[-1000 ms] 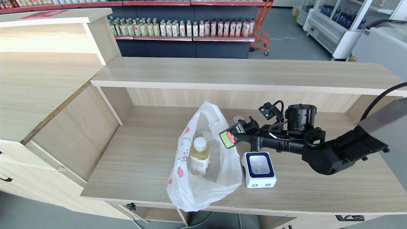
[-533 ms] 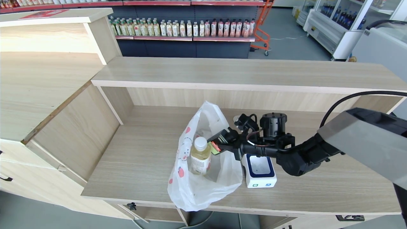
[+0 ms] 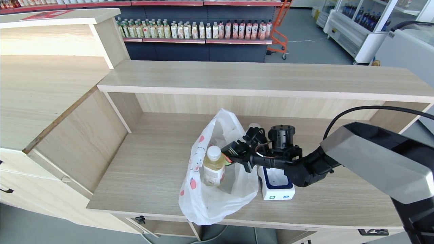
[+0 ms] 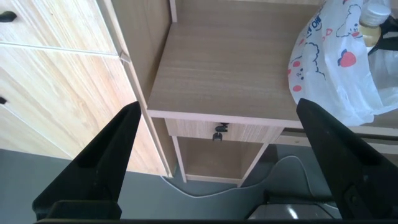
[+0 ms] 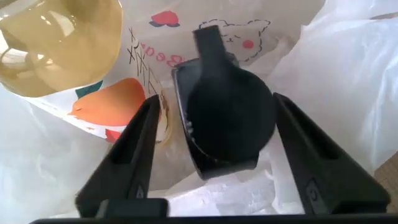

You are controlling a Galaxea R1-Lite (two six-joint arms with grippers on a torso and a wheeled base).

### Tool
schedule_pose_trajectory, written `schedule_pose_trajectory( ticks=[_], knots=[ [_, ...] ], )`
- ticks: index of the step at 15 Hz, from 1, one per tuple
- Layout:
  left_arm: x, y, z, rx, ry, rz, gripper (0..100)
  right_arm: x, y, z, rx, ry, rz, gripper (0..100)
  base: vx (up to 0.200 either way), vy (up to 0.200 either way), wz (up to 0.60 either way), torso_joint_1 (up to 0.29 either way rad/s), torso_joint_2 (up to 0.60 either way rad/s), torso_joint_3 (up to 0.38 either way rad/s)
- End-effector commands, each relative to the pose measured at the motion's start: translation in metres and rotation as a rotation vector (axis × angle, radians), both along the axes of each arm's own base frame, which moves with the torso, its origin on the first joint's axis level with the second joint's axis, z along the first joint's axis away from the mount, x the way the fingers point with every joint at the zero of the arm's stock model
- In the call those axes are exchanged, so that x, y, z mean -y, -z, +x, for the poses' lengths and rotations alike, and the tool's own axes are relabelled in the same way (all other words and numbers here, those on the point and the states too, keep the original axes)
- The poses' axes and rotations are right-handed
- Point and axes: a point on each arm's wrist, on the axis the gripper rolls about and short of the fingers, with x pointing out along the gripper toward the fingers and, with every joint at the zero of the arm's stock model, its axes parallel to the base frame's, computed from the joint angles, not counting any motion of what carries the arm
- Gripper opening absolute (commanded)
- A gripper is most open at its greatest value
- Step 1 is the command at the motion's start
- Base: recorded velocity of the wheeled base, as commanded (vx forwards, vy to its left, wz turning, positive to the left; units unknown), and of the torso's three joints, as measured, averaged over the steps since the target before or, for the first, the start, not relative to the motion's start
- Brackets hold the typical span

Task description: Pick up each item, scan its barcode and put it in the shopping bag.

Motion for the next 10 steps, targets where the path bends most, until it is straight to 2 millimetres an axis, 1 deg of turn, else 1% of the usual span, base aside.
schedule_pose_trajectory(
  ticks=[1,3,5,6,7,8,9,10],
  knots=[
    [0.000,0.000,0.000,0.000,0.000,0.000,100,0.000,0.007,0.002,-0.010,0.001,-0.006,100,0.000,0.000,0.00,0.000,0.00,0.000],
    [0.000,0.000,0.000,0.000,0.000,-0.002,100,0.003,-0.001,0.001,-0.041,0.013,0.025,100,0.000,0.000,0.00,0.000,0.00,0.000],
    [0.000,0.000,0.000,0.000,0.000,0.000,100,0.006,-0.020,0.000,-0.096,0.039,0.102,100,0.000,0.000,0.00,0.000,0.00,0.000],
    [0.000,0.000,0.000,0.000,0.000,-0.002,100,0.011,-0.042,-0.003,-0.137,0.064,0.179,100,0.000,0.000,0.00,0.000,0.00,0.000],
    [0.000,0.000,0.000,0.000,0.000,0.000,100,0.014,-0.058,-0.007,-0.171,0.076,0.233,100,0.000,0.000,0.00,0.000,0.00,0.000],
    [0.000,0.000,0.000,0.000,0.000,0.000,100,0.022,-0.073,-0.011,-0.199,0.096,0.281,100,0.000,0.000,0.00,0.000,0.00,0.000],
    [0.000,0.000,0.000,0.000,0.000,0.000,100,0.029,-0.087,-0.019,-0.214,0.110,0.314,100,0.000,0.000,0.00,0.000,0.00,0.000],
    [0.000,0.000,0.000,0.000,0.000,0.000,100,0.040,-0.104,-0.031,-0.228,0.126,0.351,100,0.000,0.000,0.00,0.000,0.00,0.000]
  ],
)
